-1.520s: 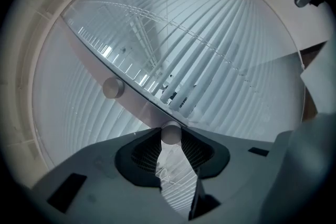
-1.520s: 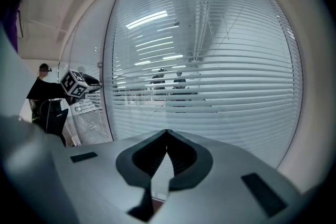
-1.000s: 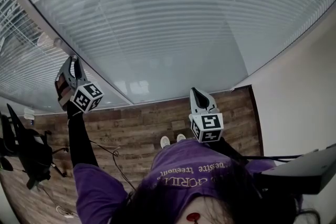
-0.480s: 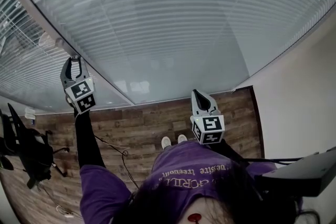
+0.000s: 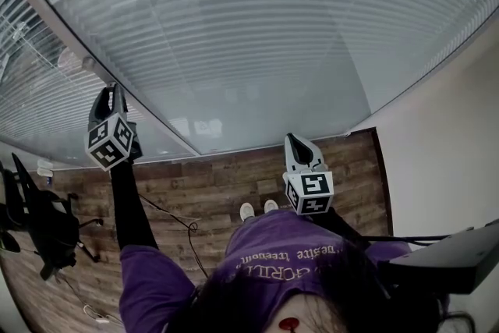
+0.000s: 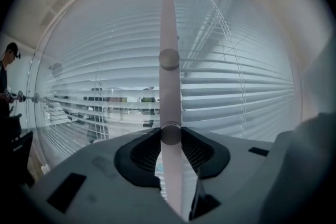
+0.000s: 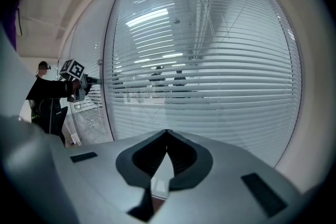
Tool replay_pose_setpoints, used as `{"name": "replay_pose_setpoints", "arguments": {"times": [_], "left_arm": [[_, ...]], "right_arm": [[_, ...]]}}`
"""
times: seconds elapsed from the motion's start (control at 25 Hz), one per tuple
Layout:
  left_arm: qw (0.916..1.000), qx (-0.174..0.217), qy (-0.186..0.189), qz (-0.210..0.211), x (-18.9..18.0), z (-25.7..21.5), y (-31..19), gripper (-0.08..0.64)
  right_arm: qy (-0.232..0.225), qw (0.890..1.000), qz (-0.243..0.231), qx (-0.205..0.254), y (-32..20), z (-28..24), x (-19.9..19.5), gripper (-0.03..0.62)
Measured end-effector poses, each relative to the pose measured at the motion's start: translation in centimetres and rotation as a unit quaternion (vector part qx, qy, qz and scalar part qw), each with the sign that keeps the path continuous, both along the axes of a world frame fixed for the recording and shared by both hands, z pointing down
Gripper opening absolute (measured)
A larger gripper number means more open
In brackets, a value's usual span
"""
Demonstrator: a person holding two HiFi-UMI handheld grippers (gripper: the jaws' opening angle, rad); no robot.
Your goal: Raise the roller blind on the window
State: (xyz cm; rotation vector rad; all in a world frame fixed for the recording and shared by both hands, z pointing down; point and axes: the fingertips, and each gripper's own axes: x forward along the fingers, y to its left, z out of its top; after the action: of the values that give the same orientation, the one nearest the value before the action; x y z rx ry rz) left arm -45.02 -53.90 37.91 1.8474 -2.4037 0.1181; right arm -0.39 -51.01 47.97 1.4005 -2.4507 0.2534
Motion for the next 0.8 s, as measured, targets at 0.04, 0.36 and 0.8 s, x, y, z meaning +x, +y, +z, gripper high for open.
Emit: {"name": "replay_pose_setpoints", "arguments": {"times": [0.04,0.36,0.8], "left_arm": [[0.9998,-0.008,-0.018,0.000,0.01,0.01,-0.02,0.121],[0.9854,-0.060,-0.159,0.005,0.16,0.14,-0.21,0.121],[0.9685,-0.094,-0.231,0.009,0.63,0.49,-0.09,0.121]], "right_arm": [[0.000,1.000,0.000,0.000,-0.02,0.04,0.02,-0.003],[-0.003,1.000,0.002,0.002,-0.09,-0.08,0.11,-0.003],[0.002,1.000,0.000,0.004,0.06,-0.12,0.37,-0.003]]}}
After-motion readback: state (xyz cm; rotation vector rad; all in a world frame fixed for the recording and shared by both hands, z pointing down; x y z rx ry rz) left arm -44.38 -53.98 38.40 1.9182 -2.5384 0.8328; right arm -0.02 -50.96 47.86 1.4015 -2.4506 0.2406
